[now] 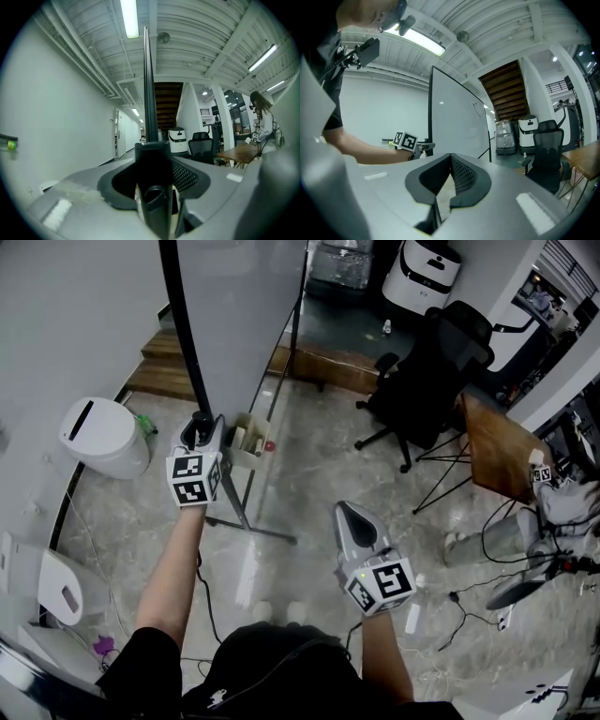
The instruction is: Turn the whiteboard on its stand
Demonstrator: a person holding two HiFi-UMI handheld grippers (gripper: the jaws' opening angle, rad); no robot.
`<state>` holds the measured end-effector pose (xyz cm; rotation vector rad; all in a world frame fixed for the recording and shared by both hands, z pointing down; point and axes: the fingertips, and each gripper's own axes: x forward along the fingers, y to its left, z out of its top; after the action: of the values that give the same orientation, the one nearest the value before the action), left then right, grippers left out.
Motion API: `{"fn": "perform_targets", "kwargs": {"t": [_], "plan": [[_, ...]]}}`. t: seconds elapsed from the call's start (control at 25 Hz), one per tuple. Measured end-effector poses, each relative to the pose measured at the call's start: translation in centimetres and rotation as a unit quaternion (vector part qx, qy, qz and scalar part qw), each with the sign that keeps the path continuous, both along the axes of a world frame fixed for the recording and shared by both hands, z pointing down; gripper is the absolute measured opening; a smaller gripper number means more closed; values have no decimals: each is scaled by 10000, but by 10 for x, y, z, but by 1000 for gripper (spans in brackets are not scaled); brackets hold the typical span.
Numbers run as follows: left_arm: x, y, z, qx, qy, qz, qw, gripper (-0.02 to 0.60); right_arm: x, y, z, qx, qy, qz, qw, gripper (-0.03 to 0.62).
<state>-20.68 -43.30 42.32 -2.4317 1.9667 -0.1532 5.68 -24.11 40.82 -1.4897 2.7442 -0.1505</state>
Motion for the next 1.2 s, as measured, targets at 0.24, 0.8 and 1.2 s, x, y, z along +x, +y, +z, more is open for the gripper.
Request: {"fn": "perform_targets", "kwargs": {"t": [0.24,0.8,1.2], "plan": [[-2,-2,2,-115,46,47,9999,199,-2,5,-1,52,-32,-23,10000,9],[-3,0,1,-242,166,44,9996,190,-1,19,-3,84,-70,53,9999,9],[-12,15,1,-295,216,-24,9993,189,4,26,-4,75,-75,95,9999,9]]}}
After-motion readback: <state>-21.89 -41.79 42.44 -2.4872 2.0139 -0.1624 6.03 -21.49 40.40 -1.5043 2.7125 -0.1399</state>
